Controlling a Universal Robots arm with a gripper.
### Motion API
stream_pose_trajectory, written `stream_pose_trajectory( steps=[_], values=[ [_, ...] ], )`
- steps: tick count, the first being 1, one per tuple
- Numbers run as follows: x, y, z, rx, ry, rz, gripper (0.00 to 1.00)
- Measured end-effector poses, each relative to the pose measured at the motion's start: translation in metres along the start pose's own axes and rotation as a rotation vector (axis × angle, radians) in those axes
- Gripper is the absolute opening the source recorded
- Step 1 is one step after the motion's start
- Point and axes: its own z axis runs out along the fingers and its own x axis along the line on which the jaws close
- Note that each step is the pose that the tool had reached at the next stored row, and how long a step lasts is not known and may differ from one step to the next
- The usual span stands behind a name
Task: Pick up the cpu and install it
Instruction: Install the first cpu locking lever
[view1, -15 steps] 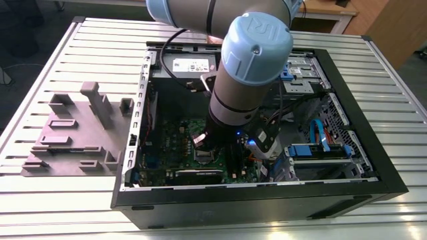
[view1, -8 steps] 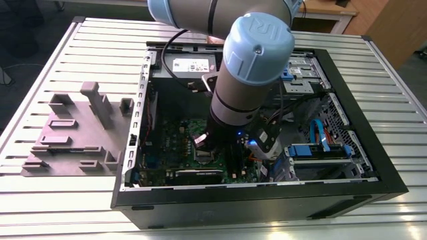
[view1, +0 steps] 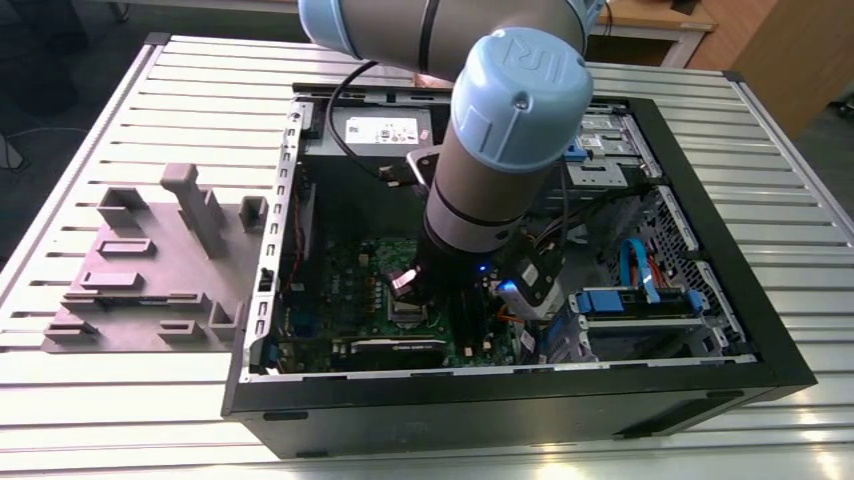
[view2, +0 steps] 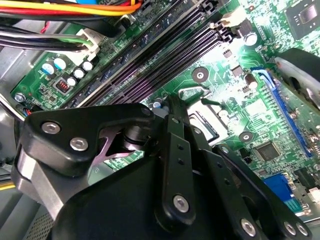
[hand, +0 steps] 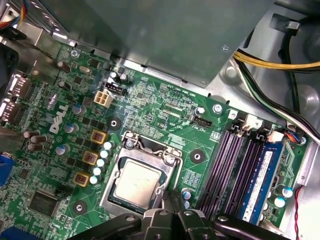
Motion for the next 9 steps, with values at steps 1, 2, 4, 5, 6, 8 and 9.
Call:
stream_pose_trajectory(
  steps=[1, 2, 4, 5, 6, 8, 9],
  values=[
    [0.0000, 0.0000, 0.0000, 0.0000, 0.0001, 0.000, 0.10],
    [0.0000, 0.0000, 0.0000, 0.0000, 0.0001, 0.000, 0.10],
    [0.0000, 0.0000, 0.0001, -0.0002, 0.0000, 0.000, 0.10],
    [0.0000, 0.0000, 0.0002, -0.0003, -0.0001, 0.000, 0.10],
    [0.0000, 0.0000, -0.0001, -0.0003, -0.0001, 0.000, 0.10],
    [0.0001, 0.0003, -0.0015, -0.0021, -0.0020, 0.000, 0.10],
    [0.0000, 0.0007, -0.0034, -0.0032, -0.0027, 0.000, 0.10]
  ],
)
